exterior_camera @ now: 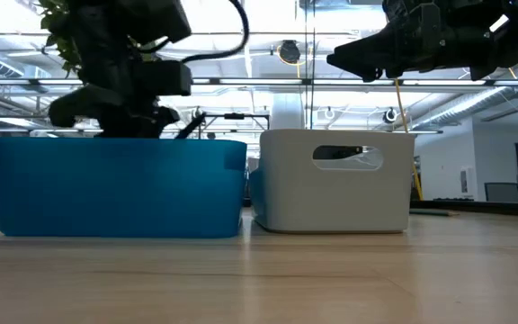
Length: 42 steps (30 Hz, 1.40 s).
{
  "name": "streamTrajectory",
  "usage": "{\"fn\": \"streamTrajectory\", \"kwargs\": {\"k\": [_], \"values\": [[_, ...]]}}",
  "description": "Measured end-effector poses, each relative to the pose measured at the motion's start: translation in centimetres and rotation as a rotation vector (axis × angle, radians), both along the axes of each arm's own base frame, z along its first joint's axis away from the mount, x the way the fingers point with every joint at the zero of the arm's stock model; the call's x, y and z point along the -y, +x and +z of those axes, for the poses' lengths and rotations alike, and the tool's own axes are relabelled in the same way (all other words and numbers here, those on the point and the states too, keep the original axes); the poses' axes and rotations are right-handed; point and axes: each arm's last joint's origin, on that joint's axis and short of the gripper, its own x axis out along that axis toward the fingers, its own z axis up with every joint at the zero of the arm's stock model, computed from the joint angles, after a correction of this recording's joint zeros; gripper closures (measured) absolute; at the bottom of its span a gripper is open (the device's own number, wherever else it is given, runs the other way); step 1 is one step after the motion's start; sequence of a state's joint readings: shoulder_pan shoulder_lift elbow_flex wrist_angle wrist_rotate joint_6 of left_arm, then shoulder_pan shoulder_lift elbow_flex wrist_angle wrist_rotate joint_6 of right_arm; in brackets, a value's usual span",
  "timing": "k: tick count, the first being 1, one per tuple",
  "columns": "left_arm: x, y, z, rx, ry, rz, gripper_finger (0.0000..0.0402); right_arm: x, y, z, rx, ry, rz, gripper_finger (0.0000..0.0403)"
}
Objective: Sort pens & pencils
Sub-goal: Put the top right black pen into the blue bin, then put the bottom right black pen into the blue bin
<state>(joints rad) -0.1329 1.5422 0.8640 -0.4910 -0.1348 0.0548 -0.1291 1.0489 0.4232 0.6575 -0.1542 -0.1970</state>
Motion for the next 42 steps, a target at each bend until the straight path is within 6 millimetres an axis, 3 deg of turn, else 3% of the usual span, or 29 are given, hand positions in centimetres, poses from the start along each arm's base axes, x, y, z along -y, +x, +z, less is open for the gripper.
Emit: {"fn": "streamTrajectory", "kwargs": {"k": [5,10,16,20,23,28,32,37,42], "values": [[0.1,1.1,-0.1,-0.005,-0.008,0.031,0.0333,0.0,0.0,0.0,0.000,0.000,0.000,0.0222],[0.1,1.0,0.2,0.005,-0.025,0.074,0.0282,0.0,0.0,0.0,-0.005,0.000,0.000,0.0222],[0.1,1.0,0.4,0.016,-0.023,0.082,0.0254,0.0,0.0,0.0,-0.005,0.000,-0.001,0.0222],[-0.3,0.5,1.6,0.043,-0.023,0.092,0.0251,0.0,0.0,0.0,-0.005,0.000,-0.001,0.0222],[-0.6,-0.3,3.6,0.122,-0.011,0.115,0.0251,0.0,0.0,0.0,-0.005,0.001,-0.001,0.0222],[-1.2,-2.4,7.8,0.407,0.080,0.212,0.0250,0.0,0.0,-0.1,-0.010,0.002,-0.001,0.0222],[-1.9,-5.3,9.4,0.660,0.105,0.292,0.0250,0.0,0.0,-0.2,-0.015,0.003,-0.001,0.0222],[-2.8,-9.5,8.7,0.895,0.059,0.323,0.0250,0.0,0.0,-0.1,-0.012,0.003,-0.001,0.0222],[-3.4,-12.2,7.5,1.071,0.012,0.309,0.0250,0.0,0.0,0.1,0.012,0.000,-0.002,0.0222]]}}
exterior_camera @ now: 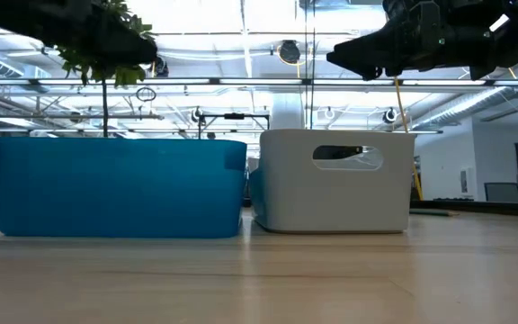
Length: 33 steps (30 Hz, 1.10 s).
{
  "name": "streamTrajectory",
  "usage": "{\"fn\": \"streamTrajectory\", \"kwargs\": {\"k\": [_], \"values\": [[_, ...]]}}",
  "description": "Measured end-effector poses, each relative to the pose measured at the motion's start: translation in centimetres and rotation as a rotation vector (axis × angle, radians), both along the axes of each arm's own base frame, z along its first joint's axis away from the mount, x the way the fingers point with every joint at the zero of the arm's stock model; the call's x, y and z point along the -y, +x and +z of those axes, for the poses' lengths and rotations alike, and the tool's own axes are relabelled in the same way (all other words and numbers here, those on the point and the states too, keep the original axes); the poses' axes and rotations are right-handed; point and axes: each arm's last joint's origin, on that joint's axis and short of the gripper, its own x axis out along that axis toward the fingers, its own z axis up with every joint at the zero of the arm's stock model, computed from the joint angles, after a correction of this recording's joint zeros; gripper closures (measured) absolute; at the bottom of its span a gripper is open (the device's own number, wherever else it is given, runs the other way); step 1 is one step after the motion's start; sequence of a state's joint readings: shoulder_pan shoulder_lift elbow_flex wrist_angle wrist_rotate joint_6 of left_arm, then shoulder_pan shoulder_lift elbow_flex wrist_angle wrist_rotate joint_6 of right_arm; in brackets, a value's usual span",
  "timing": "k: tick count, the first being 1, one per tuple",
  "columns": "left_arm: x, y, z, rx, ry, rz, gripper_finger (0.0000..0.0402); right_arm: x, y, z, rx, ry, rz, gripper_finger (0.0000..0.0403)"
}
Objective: Sort pens & pencils
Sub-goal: Put the bottom right black pen into the blue bin
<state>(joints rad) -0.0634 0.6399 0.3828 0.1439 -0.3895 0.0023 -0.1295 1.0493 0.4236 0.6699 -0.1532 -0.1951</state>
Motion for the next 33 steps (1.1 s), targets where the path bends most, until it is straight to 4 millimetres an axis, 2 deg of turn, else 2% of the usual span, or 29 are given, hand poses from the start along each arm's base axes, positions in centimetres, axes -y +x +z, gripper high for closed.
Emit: {"fn": "streamTrajectory", "kwargs": {"k": [5,19,23,27,33], "values": [[-0.2,-1.0,-0.1,0.077,0.001,-0.051,0.0250,0.0,0.0,0.1,0.009,0.013,-0.001,0.0222],[-0.1,-1.0,-0.1,0.069,0.034,-0.058,0.0250,0.0,0.0,0.0,-0.002,0.027,-0.002,0.0222],[-0.1,-1.0,-0.1,0.070,0.032,-0.058,0.0250,0.0,0.0,-0.1,-0.017,0.127,-0.006,0.0222],[-0.1,-1.0,-0.1,0.071,0.029,-0.057,0.0250,-0.5,-0.2,-1.6,-0.174,0.271,0.002,0.0222],[-0.1,-1.0,-0.2,0.065,0.028,-0.058,0.0250,-3.5,-1.6,-4.7,-0.582,0.466,0.052,0.0222]]}}
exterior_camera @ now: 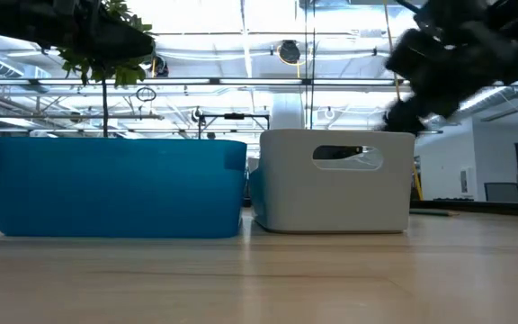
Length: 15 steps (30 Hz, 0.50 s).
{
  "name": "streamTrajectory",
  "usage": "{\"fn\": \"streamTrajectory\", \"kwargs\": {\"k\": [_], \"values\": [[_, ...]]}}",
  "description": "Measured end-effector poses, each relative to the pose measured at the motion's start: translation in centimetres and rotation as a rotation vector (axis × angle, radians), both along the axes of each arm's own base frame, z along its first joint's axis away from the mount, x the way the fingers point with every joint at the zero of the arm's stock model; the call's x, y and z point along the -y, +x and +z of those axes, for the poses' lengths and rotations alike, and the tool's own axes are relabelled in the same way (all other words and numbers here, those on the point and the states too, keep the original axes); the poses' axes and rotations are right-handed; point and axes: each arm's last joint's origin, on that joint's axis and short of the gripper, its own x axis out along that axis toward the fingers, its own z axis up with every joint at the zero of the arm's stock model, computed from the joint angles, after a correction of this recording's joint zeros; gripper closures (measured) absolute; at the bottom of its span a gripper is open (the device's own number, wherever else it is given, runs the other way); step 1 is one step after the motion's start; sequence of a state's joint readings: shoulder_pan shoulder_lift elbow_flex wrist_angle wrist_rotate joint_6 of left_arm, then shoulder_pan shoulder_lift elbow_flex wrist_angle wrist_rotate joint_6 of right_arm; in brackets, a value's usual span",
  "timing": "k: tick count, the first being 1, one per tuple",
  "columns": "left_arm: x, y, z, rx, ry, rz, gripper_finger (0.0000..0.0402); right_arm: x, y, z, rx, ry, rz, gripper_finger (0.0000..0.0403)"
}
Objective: Sort pens & pencils
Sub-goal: Put the bottom right black pen into the blue bin
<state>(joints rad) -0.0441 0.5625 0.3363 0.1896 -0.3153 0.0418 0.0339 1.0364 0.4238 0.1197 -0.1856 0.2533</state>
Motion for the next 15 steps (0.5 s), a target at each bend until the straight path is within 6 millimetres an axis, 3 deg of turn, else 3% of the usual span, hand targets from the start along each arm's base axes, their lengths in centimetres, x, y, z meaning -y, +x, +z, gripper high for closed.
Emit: {"fn": "streamTrajectory", "kwargs": {"k": [6,15], "values": [[0.0,0.0,0.0,-0.005,-0.001,0.000,0.0250,-4.1,-2.7,-0.6,-0.423,0.223,-0.019,0.0222],[0.0,0.0,-0.1,-0.005,-0.002,0.000,0.0250,-8.5,-5.9,-0.9,-0.875,0.481,-0.246,0.0227]]}}
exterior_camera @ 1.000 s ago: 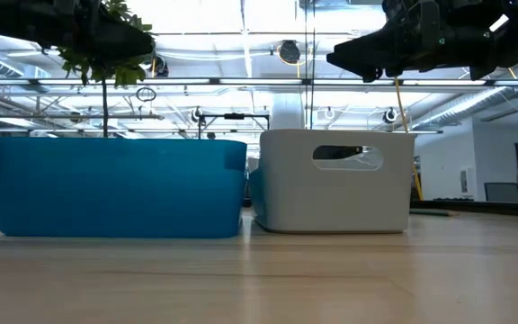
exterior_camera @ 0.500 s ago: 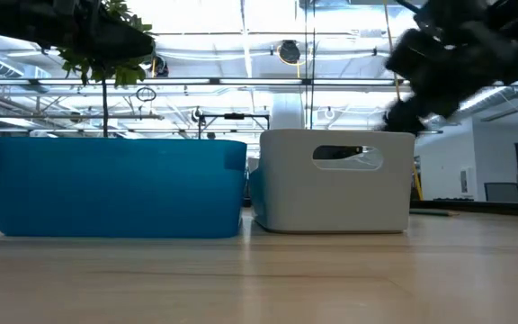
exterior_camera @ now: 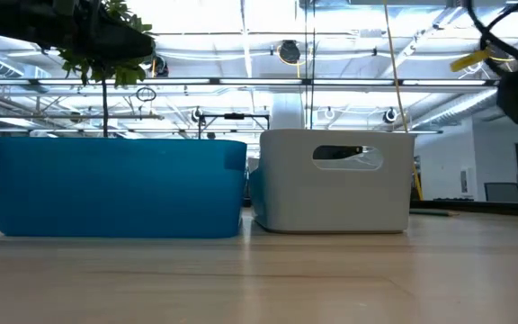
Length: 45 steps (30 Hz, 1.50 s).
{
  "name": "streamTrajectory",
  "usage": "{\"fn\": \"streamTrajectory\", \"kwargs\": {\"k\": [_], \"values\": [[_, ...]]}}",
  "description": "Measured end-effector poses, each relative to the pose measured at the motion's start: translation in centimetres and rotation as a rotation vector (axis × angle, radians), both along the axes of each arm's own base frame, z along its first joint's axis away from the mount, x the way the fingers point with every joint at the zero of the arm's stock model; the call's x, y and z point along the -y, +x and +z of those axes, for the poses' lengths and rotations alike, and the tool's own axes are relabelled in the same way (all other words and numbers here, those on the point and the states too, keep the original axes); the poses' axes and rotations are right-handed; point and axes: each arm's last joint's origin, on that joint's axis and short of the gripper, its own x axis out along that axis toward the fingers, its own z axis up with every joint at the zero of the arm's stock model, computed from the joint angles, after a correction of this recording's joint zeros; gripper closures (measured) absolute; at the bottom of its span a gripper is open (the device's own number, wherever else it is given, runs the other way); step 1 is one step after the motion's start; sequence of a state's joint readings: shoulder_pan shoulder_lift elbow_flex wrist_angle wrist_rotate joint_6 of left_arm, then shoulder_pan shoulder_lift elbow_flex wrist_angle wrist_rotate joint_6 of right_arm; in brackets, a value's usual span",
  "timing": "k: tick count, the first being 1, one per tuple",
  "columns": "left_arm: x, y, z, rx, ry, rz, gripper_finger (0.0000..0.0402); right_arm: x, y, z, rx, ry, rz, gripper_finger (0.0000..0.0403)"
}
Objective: Sort pens & pencils
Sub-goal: Put the bottom right black pen into the blue bin
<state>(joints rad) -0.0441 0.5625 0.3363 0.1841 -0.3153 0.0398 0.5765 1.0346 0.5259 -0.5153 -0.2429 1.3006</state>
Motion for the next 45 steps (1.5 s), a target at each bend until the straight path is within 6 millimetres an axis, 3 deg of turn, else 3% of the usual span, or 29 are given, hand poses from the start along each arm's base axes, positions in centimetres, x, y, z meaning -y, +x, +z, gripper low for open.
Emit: {"fn": "streamTrajectory", "kwargs": {"k": [8,12,22,33,45], "values": [[0.0,0.0,0.0,0.001,-0.004,0.000,0.0250,-2.7,1.3,0.8,-0.232,-0.045,-0.047,0.0283],[0.0,0.0,0.0,0.004,-0.018,0.001,0.0250,-3.6,2.3,0.0,-0.279,-0.081,-0.043,0.0305],[0.0,0.0,-0.2,-0.018,-0.024,0.001,0.0250,-4.0,2.9,-2.0,-0.323,-0.154,-0.059,0.0299],[0.0,0.0,-0.2,-0.018,-0.024,0.001,0.0250,-4.3,3.3,-2.8,-0.335,-0.155,-0.069,0.0297],[0.0,0.0,-0.2,-0.019,-0.024,0.001,0.0250,-3.9,2.8,-3.1,-0.373,-0.187,-0.082,0.0332]]}}
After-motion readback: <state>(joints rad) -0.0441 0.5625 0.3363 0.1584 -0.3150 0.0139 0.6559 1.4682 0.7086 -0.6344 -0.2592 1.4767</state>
